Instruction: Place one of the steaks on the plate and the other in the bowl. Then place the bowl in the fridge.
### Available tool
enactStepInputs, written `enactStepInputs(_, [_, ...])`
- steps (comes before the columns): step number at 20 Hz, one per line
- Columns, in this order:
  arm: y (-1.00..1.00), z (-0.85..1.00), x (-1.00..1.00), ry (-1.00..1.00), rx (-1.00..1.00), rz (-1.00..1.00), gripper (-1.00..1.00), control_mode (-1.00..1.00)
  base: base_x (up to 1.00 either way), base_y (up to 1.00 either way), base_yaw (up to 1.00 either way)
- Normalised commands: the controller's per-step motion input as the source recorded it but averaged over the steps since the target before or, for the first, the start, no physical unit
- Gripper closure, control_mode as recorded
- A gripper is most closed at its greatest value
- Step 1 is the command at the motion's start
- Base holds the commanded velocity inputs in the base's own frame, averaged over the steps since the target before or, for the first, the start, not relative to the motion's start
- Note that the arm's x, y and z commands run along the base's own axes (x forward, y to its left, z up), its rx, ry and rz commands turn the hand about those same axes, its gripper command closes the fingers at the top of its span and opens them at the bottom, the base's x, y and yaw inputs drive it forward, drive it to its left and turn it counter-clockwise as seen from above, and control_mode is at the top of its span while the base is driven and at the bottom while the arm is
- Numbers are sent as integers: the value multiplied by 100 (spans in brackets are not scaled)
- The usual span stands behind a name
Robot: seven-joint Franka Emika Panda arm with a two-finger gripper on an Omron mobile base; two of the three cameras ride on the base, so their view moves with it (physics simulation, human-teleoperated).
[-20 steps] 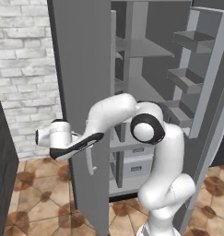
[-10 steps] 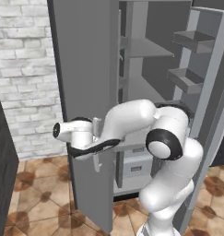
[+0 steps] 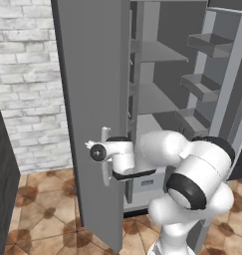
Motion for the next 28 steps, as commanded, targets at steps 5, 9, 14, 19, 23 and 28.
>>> enactStepInputs(5, [72,89,-10,7,-32,-9,-100,-100,0,0,0])
enactStepInputs(9, [43,47,-6,10,-28,-15,-100,-100,0,0,0])
enactStepInputs(14, [32,0,22,1,-19,-13,-100,-100,0,0,0])
enactStepInputs(19, [16,-1,-39,-17,-11,-27,-100,-100,0,0,0])
enactStepInputs(23, [4,18,-87,-14,-10,-35,-100,-100,0,0,0])
enactStepInputs(28, [9,58,-93,-11,-6,-22,-100,-100,0,0,0])
